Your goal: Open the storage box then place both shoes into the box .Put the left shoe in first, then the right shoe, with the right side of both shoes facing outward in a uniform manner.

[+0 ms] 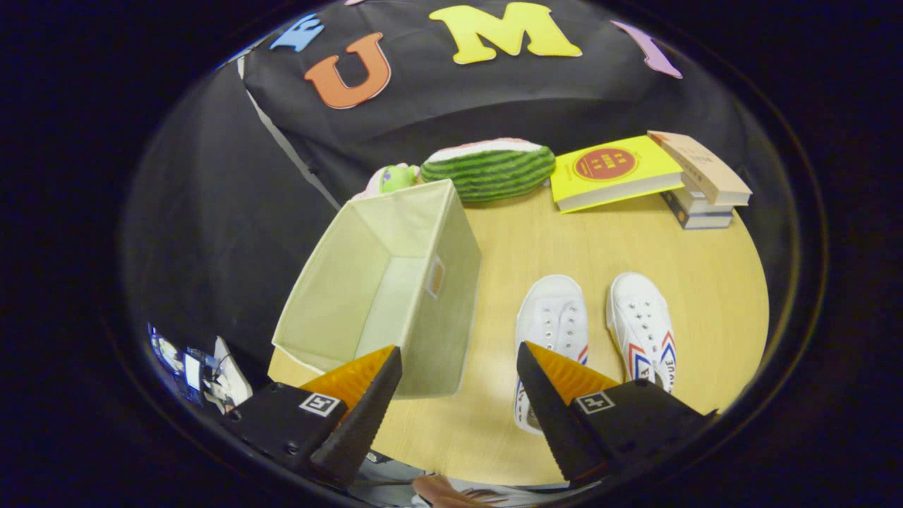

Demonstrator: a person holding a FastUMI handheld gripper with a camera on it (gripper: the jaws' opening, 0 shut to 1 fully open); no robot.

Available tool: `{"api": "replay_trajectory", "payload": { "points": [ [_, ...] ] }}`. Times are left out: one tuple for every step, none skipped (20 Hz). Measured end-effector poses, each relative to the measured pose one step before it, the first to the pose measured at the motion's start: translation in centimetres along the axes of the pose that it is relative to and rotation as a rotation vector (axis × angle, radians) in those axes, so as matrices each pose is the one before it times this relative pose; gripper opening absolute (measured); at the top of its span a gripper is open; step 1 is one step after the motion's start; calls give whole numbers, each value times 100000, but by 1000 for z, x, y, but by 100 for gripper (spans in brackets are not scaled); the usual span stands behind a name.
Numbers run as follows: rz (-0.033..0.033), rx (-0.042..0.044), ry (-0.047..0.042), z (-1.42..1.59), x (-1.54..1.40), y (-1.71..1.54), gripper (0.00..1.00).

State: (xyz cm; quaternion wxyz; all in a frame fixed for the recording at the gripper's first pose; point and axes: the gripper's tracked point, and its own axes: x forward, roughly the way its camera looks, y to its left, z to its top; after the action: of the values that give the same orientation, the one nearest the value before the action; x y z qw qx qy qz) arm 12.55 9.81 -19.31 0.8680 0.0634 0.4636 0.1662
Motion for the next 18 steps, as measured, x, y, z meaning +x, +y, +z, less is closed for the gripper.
{"api": "replay_trajectory", "payload": {
  "points": [
    [-737,755,-536,103,-38,-966,100],
    [-1439,-1100,754,-442,34,-1054,100],
    [-3978,-1358,1794,-883,206,-1759,100],
    [-3934,-1529,1560,-513,425,-1482,100],
    [-3881,-2510,2864,-752,643,-1331,100],
    [-5352,-1728,2293,-694,716,-1530,100],
    [-5113,-2228,2837,-769,781,-1299,100],
    [-4052,-4029,3111,-743,760,-986,99],
    [-3489,-2513,1337,-257,926,-794,98],
    [-260,-1072,1747,-198,775,-17,95],
    [2064,384,3076,-647,1049,474,82],
    [2753,2658,3358,-495,643,617,73],
    [2947,3245,2293,-264,791,477,64],
    [3159,2095,684,204,870,614,61],
    [4700,493,220,145,858,780,51],
    [2303,2112,-635,99,-52,195,38],
    [1478,5100,135,-20,41,-97,25],
    [2313,4537,260,128,-464,-21,18]
  ]
}}
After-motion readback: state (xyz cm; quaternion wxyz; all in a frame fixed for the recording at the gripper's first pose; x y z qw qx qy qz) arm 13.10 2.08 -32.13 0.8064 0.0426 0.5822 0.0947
